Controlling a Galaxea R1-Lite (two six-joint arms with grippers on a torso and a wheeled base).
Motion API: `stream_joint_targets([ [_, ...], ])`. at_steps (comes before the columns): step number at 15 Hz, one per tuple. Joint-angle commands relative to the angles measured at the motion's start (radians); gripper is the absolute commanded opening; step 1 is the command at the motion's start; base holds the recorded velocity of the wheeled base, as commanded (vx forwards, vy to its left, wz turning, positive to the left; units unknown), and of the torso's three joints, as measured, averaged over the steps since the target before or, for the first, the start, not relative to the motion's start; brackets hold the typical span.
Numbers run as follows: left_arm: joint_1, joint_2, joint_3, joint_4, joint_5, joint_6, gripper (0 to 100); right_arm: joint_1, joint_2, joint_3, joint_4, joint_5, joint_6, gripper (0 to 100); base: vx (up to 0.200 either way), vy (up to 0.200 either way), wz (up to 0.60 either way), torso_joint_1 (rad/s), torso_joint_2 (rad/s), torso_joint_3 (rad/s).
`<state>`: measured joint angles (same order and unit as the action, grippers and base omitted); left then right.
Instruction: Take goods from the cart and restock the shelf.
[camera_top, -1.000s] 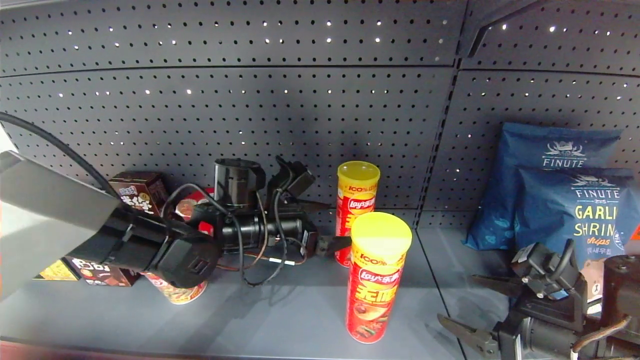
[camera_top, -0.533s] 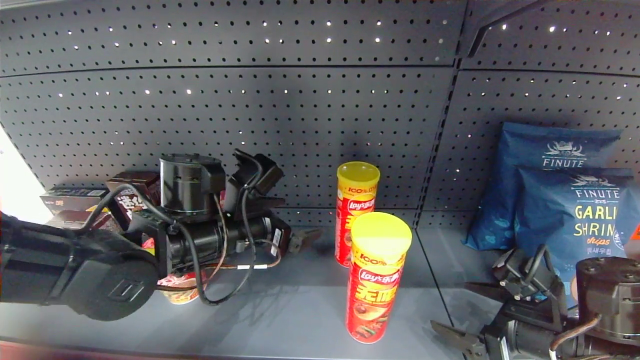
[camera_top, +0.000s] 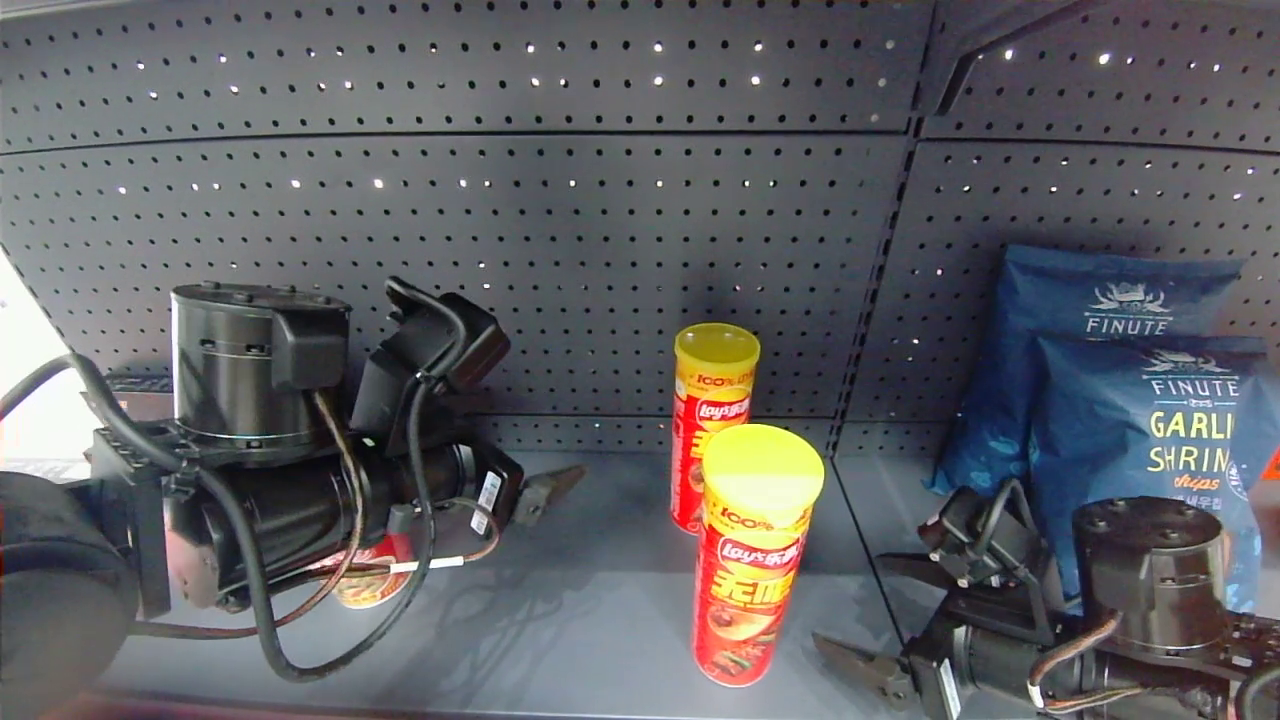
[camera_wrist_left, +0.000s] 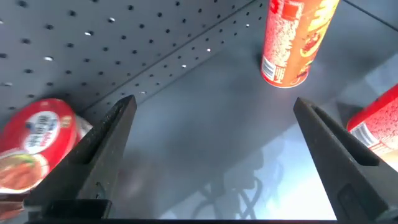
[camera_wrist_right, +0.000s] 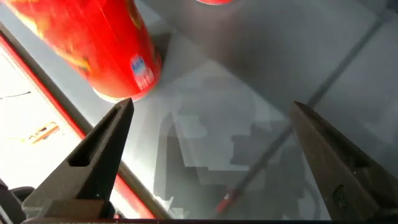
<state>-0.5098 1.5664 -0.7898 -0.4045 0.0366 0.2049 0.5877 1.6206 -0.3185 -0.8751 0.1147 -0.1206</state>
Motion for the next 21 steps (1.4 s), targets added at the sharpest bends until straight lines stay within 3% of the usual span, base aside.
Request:
stream_joint_targets([
  [1, 0.002, -0.019, 0.006, -0.002, 0.000, 0.002, 100, 0.006, 0.041, -0.022, -0.001, -0.007, -0.001, 100, 0.000, 0.000, 0.00, 0.000, 0.00, 0.000],
  [21, 0.008, -0.009, 0.030, -0.014, -0.004, 0.001, 100, 0.034, 0.157, -0.137, -0.007, -0.009, 0.001, 100, 0.000, 0.000, 0.00, 0.000, 0.00, 0.000],
])
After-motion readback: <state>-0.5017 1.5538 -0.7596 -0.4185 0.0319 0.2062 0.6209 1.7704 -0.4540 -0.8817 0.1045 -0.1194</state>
